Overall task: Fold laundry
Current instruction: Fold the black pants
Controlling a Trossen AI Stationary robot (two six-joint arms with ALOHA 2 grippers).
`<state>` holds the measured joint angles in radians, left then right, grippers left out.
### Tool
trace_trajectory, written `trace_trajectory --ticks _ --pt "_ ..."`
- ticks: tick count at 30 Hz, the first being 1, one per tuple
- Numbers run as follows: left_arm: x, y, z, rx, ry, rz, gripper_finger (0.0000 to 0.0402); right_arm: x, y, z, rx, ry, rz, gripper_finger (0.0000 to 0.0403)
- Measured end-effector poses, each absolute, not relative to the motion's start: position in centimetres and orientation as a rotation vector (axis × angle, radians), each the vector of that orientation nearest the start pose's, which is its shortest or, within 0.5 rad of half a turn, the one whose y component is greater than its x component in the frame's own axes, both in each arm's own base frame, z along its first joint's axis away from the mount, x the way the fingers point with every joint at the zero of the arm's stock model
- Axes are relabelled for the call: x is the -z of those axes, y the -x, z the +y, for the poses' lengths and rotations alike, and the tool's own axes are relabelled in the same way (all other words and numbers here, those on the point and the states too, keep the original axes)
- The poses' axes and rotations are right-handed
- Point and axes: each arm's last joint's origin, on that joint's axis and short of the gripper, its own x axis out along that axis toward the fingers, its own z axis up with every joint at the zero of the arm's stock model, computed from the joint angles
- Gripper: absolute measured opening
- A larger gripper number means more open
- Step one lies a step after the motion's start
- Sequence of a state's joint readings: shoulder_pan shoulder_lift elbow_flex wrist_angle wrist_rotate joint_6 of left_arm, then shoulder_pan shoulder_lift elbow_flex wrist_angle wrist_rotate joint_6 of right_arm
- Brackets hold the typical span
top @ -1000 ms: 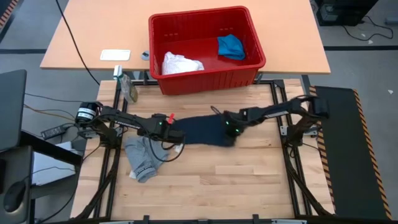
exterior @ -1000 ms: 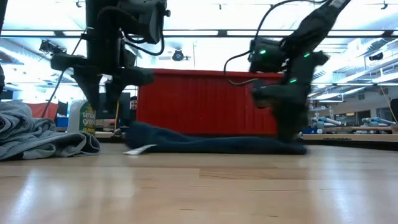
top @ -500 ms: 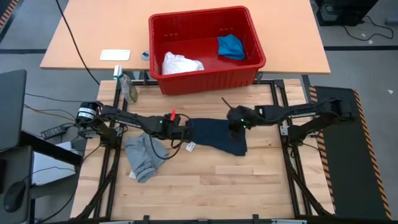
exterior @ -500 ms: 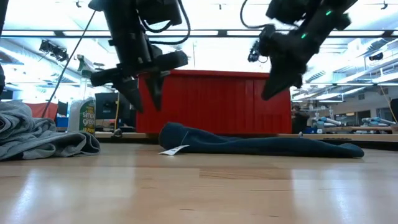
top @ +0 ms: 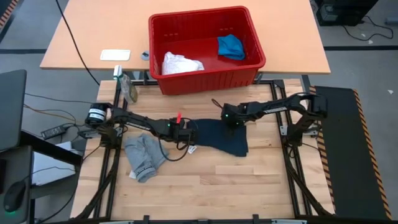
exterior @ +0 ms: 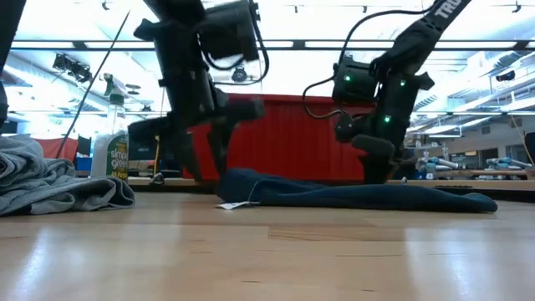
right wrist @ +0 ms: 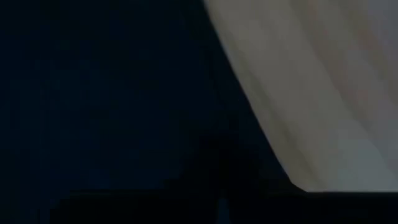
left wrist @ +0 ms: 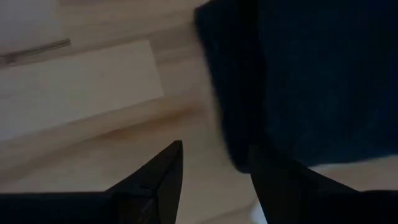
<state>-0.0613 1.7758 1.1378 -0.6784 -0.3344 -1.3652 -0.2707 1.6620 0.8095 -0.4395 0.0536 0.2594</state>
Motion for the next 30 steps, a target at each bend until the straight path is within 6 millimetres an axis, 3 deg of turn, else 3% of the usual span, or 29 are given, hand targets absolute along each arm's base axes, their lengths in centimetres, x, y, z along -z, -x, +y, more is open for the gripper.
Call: trace_trajectory --ticks 4,8,11,14,18,22,27,30 --pt "-15.5 -33.3 -0.8 -1.028 0.824 0.980 0.0183 -13.5 -25.5 -5.0 0.436 -0.474 1.353 0.0010" --pt "-14.4 -33.5 0.0 -0.951 0.709 1.089 0.0183 -15.2 -24.7 -0.9 0.336 -0.567 1.388 0.0011" --pt "-14.6 -33.5 0.6 -0.896 0.646 1.127 0.0183 -16.8 -24.3 1.2 0.275 -0.555 1.340 0.0020" --pt "-15.5 -33.2 1.5 -0.883 0.667 1.113 0.0183 -18.4 -23.7 2.0 0.285 -0.531 1.258 0.0031" --pt "-17.1 -33.2 2.1 -0.837 0.736 1.058 0.0183 -20.1 -23.6 0.9 0.370 -0.471 1.107 0.0053" --pt "-17.6 -34.2 1.3 -0.765 0.783 0.968 0.0183 -20.7 -25.0 -1.4 0.320 -0.396 0.960 0.0091" --pt "-14.9 -35.5 0.4 -0.743 0.825 0.986 0.0183 -19.5 -27.5 -4.3 0.247 -0.331 0.845 0.0154" --pt "-14.5 -35.7 0.5 -0.770 0.857 0.978 0.0183 -18.1 -28.3 -5.9 0.236 -0.373 0.844 0.0198"
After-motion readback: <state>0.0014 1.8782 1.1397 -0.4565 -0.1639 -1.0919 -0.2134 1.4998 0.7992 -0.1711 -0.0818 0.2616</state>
